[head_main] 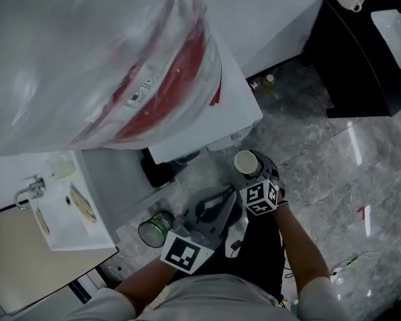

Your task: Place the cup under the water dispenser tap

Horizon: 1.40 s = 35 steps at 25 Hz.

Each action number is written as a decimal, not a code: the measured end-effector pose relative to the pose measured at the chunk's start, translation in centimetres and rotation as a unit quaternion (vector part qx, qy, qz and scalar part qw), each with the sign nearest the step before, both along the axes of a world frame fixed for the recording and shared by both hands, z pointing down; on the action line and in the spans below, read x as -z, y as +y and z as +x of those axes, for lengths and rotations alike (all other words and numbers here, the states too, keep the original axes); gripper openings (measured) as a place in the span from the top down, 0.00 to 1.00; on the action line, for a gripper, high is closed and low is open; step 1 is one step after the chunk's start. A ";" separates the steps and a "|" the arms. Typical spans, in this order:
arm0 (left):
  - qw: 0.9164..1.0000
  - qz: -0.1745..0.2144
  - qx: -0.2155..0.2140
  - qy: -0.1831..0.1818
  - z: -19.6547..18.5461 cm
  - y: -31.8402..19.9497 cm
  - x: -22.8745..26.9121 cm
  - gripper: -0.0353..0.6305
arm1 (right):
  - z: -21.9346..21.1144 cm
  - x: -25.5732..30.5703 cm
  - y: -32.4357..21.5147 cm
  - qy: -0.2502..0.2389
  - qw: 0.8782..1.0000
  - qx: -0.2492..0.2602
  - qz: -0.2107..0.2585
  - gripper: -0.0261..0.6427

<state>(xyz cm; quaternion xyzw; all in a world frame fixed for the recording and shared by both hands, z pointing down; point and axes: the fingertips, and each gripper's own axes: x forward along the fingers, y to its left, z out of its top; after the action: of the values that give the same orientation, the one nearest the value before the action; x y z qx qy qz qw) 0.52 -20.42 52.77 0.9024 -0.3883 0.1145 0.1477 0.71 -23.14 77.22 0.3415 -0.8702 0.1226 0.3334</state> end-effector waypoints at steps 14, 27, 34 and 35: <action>0.998 -0.034 -0.013 -0.042 -2.5 -1.0 -10.8 0.94 | -4.0 -14.6 -6.4 0.020 0.999 0.030 0.017 0.54; 0.998 -0.044 0.003 -0.044 -3.1 -1.7 -12.9 0.94 | -5.1 -18.6 -7.1 0.029 0.998 0.057 0.009 0.54; 0.998 -0.047 -0.004 -0.043 -2.9 -1.5 -12.5 0.94 | -5.0 -17.4 -6.6 0.009 0.998 0.060 -0.009 0.53; 0.998 -0.047 -0.006 -0.042 -2.7 -1.4 -12.1 0.94 | -4.8 -17.1 -6.5 0.009 0.998 0.059 -0.013 0.53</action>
<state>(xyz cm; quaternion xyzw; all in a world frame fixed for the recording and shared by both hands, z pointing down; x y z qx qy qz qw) -2.20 -21.84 64.86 0.8911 -0.3833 0.1709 0.1729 -4.06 -29.60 94.32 0.2865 -0.8840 0.1113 0.3523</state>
